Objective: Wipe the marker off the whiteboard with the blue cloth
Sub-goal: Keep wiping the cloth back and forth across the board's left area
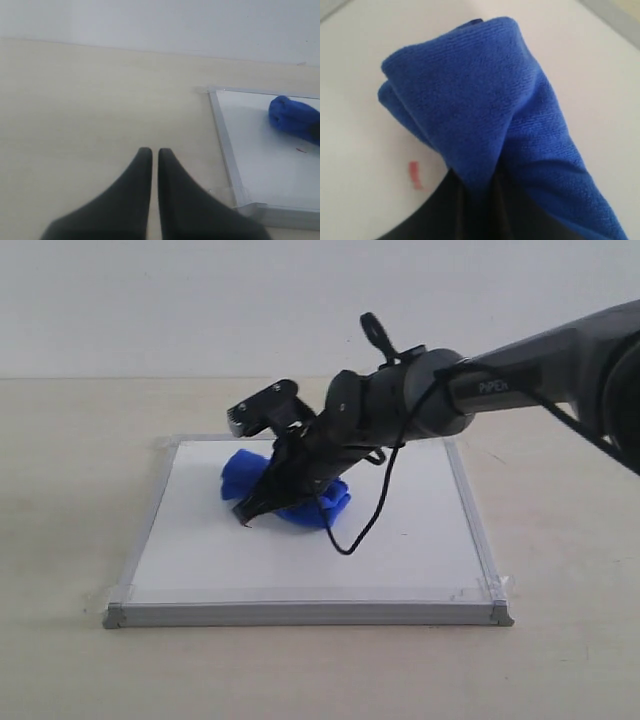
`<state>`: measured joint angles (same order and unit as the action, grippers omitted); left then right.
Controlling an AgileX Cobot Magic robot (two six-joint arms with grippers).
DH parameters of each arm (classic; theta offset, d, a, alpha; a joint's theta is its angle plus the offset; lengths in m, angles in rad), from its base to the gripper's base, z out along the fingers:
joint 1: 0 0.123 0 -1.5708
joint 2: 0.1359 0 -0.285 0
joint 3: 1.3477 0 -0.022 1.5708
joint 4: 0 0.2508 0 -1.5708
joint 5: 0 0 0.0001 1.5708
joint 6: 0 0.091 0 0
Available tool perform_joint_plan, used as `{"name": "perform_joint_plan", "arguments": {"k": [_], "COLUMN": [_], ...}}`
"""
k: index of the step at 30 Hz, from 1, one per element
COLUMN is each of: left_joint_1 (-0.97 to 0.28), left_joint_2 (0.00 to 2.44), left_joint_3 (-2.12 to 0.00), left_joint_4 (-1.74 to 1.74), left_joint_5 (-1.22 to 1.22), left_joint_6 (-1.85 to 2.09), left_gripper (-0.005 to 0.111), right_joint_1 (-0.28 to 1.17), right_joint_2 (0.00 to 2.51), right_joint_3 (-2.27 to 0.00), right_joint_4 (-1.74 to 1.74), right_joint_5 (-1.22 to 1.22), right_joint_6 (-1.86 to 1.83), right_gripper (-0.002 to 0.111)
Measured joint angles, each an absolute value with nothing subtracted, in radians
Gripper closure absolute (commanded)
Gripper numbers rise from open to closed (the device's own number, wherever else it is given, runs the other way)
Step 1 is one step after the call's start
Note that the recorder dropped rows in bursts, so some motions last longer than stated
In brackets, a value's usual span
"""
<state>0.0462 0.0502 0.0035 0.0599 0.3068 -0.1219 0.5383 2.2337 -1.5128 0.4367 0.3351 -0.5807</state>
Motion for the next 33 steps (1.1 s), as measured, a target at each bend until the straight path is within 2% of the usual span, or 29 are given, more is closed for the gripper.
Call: {"name": "perform_joint_plan", "arguments": {"k": [5,9,13,19,23,33], "left_joint_1": [0.046,0.046,0.046,0.046,0.046,0.046], "left_joint_2": [0.050,0.050,0.050,0.050,0.050,0.050], "left_joint_3": [0.003,0.003,0.003,0.003,0.003,0.003], "left_joint_4": [0.060,0.060,0.060,0.060,0.060,0.060], "left_joint_5": [0.307,0.307,0.307,0.307,0.307,0.307], "left_joint_6": [-0.122,-0.122,-0.122,-0.122,-0.122,-0.122], "left_gripper": [0.102,0.102,0.102,0.102,0.102,0.102], "right_joint_1": [0.678,0.709,0.659,0.495,0.474,0.692], "right_joint_2": [2.232,2.230,2.237,2.263,2.263,2.254], "right_joint_3": [-1.530,-1.541,-1.540,-1.554,-1.557,-1.615], "right_joint_4": [0.431,0.418,0.392,0.371,0.367,0.346], "right_joint_5": [0.411,0.414,0.348,0.264,0.286,0.529], "right_joint_6": [-0.608,-0.620,-0.587,-0.501,-0.489,-0.598], "right_gripper": [0.109,0.109,0.109,0.109,0.109,0.109]}}
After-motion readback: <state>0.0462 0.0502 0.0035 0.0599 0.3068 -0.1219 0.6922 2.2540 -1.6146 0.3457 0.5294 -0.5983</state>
